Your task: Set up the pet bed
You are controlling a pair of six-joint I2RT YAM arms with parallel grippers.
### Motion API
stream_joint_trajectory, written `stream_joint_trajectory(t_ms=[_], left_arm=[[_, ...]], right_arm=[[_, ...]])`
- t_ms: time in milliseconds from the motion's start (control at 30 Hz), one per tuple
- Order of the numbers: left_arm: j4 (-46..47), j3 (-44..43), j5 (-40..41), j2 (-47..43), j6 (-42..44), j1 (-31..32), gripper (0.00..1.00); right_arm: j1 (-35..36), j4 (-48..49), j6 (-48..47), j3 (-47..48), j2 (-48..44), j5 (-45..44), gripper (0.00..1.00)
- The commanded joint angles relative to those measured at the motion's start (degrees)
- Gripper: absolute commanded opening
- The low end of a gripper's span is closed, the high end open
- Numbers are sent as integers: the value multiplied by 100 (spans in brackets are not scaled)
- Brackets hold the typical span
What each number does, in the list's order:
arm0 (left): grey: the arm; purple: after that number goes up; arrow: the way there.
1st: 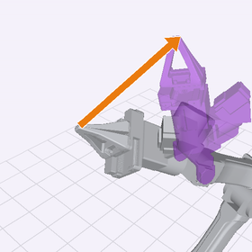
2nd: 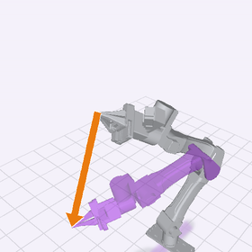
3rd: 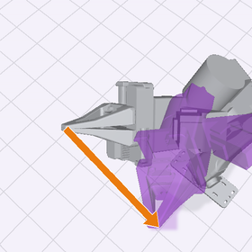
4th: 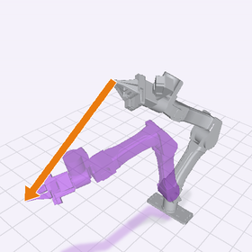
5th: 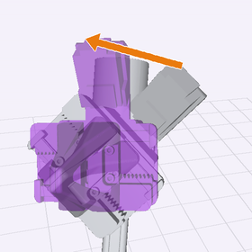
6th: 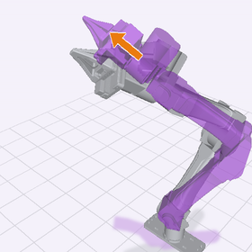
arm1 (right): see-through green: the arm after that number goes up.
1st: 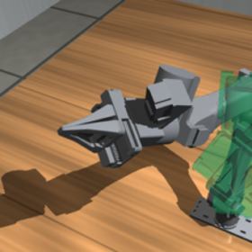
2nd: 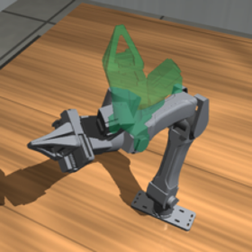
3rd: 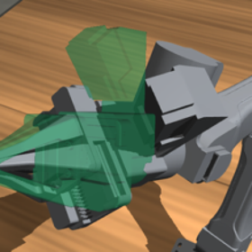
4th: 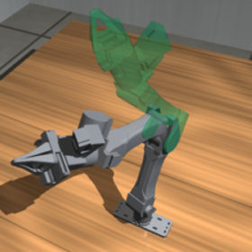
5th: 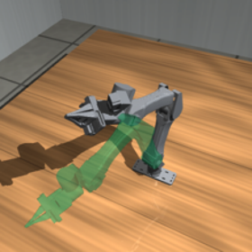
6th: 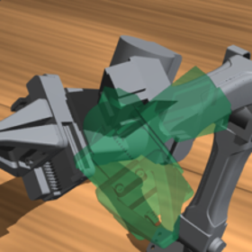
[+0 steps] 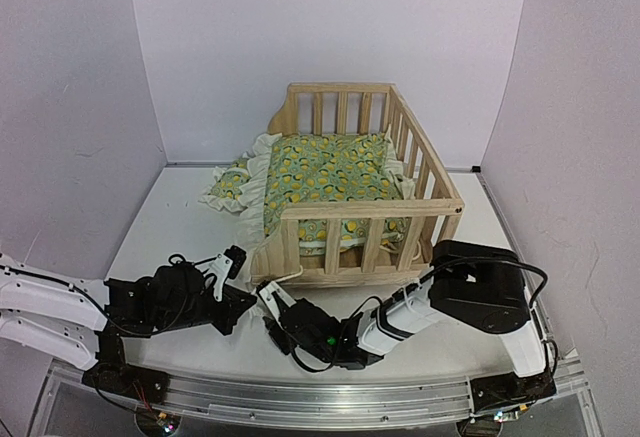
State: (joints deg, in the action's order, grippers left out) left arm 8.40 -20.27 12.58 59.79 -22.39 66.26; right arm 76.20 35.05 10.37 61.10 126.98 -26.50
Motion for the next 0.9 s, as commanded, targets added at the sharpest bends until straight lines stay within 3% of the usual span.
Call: stream_joint_trajectory(t_ms=[0, 67, 367, 633, 867], left_arm=[[-150, -270, -60, -15, 21, 10, 0], [-319, -287, -22, -99, 31, 4, 0], [-410, -287, -362, -111, -49, -43, 0], [-78, -453, -708, 300, -12, -43, 0], [-1, -472, -710, 583, -38, -44, 0]], right_arm=[[-27, -202, 65, 66, -99, -238, 15], [-27, -316, 118, -119, -411, -204, 0], [0, -626, 657, -1438, -2574, 741, 0], [8, -713, 347, -1570, -3415, 1188, 0], [0, -617, 65, -1272, -3516, 942, 0]])
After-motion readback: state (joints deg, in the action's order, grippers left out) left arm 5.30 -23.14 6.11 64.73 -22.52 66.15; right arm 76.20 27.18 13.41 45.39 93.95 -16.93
